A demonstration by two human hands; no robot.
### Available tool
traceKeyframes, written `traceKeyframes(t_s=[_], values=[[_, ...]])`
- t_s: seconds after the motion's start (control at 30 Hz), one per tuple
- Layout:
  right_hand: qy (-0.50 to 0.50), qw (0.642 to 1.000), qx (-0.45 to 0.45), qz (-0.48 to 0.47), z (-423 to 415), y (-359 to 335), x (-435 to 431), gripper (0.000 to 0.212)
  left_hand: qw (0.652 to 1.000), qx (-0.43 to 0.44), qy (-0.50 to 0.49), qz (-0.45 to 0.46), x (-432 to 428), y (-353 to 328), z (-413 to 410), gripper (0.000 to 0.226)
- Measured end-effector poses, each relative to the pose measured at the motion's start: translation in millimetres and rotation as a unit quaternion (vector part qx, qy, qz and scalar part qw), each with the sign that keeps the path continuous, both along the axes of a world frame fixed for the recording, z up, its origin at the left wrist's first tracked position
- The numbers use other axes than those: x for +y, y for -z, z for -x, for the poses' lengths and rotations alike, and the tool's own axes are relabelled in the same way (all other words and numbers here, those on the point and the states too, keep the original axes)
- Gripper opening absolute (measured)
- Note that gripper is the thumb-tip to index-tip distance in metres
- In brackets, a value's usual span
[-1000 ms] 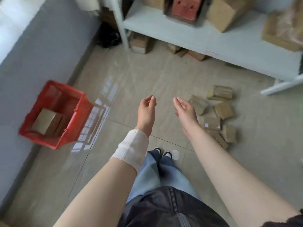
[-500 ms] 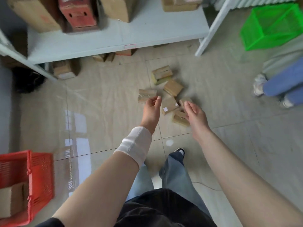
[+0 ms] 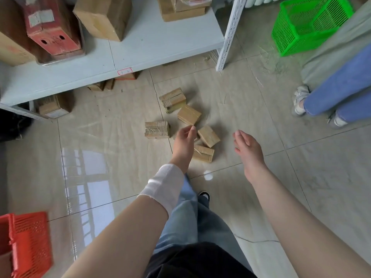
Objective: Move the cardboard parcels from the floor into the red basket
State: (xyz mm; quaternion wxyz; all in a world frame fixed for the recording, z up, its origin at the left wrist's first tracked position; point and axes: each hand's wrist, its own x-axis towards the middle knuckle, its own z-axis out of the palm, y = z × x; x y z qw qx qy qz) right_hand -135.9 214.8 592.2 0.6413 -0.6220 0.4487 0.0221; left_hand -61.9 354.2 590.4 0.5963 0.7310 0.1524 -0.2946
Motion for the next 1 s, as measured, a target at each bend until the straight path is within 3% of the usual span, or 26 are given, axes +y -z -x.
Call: traceKeyframes(t_s=[0.33,0.57,1.0], values=[[-0.059,0.998,0.003,0.027,-123,9,-44,0.044,0.997,0.001,-0.073,0.018,-35,22,-105,0.036],[-0.096,0.995,0.033,0.015,-204,49,-62,0.044,0.994,0.017,-0.107,-0.028,-38,59,-175,0.040],[-0.247,0.967,0.054,0.004,-248,80,-115,0.041,0.965,0.032,-0.257,-0.033,-80,92,-177,0.040]])
